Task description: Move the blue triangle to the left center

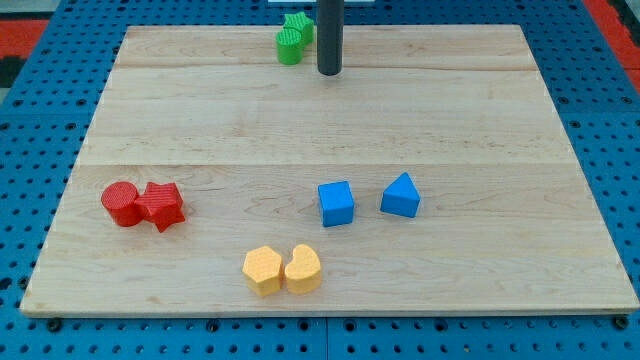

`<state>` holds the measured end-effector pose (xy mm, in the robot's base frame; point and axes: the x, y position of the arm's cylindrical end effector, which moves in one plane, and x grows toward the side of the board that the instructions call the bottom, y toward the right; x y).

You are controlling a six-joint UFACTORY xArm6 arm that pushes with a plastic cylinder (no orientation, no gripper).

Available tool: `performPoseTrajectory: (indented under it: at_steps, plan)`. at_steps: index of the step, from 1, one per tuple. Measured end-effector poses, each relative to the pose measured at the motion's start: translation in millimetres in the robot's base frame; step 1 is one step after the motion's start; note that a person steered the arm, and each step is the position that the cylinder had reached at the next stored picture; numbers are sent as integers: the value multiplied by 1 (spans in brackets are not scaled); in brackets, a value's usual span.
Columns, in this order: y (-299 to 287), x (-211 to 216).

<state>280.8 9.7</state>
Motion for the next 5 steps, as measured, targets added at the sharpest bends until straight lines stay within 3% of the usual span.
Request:
performPoseTrajectory:
  at_steps: [4,5]
  plan:
    - [1,0]
    - [20,20]
